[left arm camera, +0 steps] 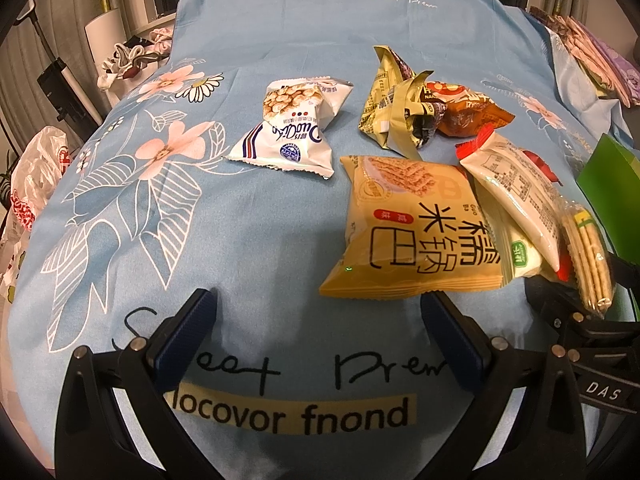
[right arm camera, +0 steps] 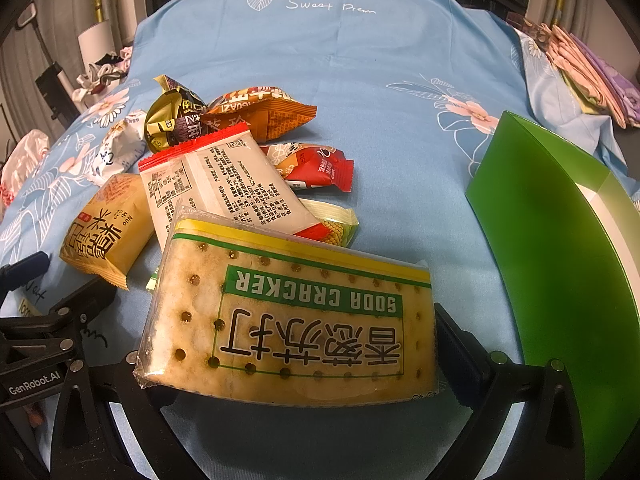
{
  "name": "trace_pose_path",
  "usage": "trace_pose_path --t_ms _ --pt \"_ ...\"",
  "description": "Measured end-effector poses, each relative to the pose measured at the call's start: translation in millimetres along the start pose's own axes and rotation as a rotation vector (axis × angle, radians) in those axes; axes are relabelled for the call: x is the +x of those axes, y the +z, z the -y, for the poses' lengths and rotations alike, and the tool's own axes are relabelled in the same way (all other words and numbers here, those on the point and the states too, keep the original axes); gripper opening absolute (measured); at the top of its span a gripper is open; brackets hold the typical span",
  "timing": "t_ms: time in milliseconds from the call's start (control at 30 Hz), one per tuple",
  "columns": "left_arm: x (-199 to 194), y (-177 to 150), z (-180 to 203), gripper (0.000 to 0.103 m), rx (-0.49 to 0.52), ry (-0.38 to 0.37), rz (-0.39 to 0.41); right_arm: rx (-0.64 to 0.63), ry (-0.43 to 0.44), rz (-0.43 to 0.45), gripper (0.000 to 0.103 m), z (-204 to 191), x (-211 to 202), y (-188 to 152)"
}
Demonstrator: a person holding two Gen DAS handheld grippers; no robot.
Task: Organize snacks
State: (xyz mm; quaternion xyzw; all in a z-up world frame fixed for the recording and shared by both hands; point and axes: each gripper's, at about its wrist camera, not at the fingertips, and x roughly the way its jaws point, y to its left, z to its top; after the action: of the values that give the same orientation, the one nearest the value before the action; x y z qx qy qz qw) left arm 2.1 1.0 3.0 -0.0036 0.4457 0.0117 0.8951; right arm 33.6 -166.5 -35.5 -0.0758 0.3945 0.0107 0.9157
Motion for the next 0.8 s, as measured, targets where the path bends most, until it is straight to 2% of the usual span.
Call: trace_pose_path --t_ms 200,300,367,467,600,733,800 --pt "-4 1 -2 0.103 -0.032 -0.012 -0.074 -0.005 -0.006 -0.008 0.103 0 -3 -5" --pt "-10 0 -11 0.102 -0.075 -0.025 -0.089 0.006 0.001 -0.069 0.103 -1 -5 4" --pt "-17 3 -19 0.102 -0.115 -0.049 -0.079 0.014 0.048 -0.112 0.102 0 -10 8" --pt "-28 10 -32 0.102 -0.198 -0.131 -0.054 0.092 0.077 -0.146 0.102 8 -23 8" --pt "-38 18 -37 0.101 -0.257 -0.218 -0.019 0.163 0.156 -0.096 0.098 13 -44 10" --pt "-41 24 -27 0.097 -0.244 -0.281 -0.015 0.172 0.209 -0.005 0.098 13 -74 21" --pt "-44 25 -20 0.092 -0.233 -0.302 -0.013 0.175 0.218 0.013 0.098 13 -80 29"
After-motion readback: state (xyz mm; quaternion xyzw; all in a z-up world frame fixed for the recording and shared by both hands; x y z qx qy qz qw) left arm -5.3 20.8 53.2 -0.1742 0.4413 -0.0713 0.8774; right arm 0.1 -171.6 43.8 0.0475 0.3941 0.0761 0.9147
